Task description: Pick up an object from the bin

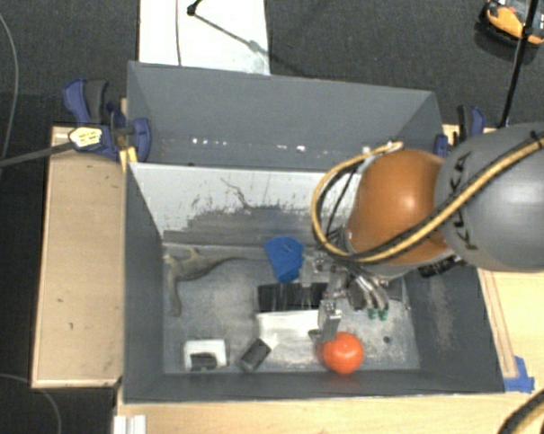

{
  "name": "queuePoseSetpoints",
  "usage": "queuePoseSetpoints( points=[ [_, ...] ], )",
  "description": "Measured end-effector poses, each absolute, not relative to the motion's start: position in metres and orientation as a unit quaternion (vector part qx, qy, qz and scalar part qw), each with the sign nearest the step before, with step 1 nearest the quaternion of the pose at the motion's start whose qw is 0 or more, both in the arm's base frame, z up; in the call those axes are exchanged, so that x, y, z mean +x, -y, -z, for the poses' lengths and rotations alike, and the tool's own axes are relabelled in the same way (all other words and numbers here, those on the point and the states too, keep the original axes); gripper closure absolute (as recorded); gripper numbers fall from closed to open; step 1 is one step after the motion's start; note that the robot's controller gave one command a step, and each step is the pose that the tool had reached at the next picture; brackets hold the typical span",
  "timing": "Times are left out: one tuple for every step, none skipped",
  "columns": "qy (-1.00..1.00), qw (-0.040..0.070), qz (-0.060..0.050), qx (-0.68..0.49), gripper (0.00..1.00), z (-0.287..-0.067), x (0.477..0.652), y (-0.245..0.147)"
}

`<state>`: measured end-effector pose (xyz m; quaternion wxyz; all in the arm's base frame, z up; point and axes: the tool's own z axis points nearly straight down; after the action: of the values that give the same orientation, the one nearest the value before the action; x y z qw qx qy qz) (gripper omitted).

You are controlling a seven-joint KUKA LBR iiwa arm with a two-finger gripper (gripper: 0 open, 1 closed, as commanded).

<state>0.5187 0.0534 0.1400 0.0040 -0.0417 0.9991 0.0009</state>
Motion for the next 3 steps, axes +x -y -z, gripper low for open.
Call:
queuePoseSetpoints(
  points=[
    [-0.998, 0.004, -0.001, -0.065, 0.0, -0.082, 0.516, -0.045],
    [-1.0, 0.008, -0.002, 0.01, 1.0, -0.072, 0.516, -0.048],
    [-1.0, 0.008, -0.002, 0.01, 1.0, -0.071, 0.516, -0.048]
  ],
)
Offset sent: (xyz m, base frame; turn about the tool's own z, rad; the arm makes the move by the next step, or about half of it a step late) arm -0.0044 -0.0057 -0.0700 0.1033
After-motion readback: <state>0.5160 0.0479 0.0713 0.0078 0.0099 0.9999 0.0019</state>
